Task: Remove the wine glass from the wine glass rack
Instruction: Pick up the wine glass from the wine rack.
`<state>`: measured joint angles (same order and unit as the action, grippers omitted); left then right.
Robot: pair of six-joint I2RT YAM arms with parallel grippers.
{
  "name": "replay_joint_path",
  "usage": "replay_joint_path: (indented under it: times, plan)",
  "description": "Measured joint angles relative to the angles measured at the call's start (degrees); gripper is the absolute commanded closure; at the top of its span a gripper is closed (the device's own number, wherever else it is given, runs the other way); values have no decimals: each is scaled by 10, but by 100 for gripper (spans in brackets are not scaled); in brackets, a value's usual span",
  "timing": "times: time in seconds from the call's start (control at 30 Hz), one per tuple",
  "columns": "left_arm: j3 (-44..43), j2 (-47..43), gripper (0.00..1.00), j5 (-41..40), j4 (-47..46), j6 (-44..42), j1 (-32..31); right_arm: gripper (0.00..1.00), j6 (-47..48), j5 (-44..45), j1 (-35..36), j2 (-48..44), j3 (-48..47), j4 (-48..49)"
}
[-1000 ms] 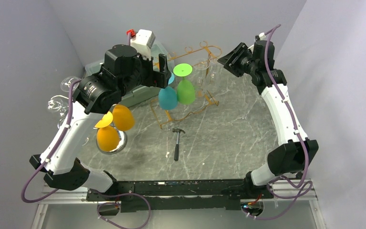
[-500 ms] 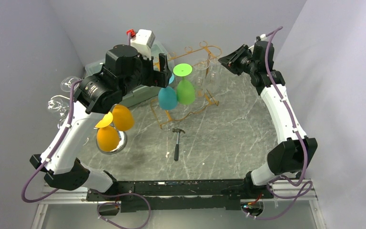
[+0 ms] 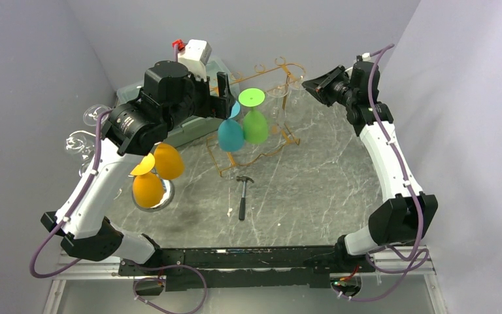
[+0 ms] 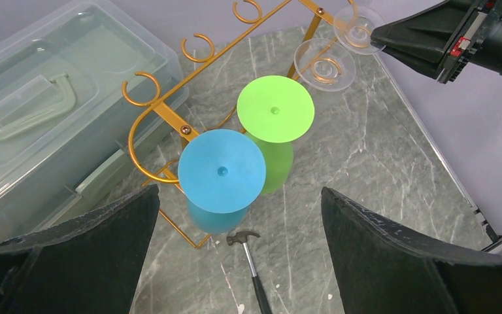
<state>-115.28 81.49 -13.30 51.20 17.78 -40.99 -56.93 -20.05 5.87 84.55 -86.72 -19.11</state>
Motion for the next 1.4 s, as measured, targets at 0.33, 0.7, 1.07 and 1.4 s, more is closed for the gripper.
replay_joint_path:
  times: [0.33,0.7,1.07,1.4]
  plan:
    - [0,5,1,5,-8,3,0,100,-26,-15,-7,-25,24,22]
    - [0,25,1,19,-8,7,2,100,-63,-32,-11,-32,54,58]
    - [-10,41,1,37,-12,12,3,100,-124,-41,-22,-58,115,123]
    - [-30,58,1,56,-16,15,5,100,-138,-46,-26,-65,141,164]
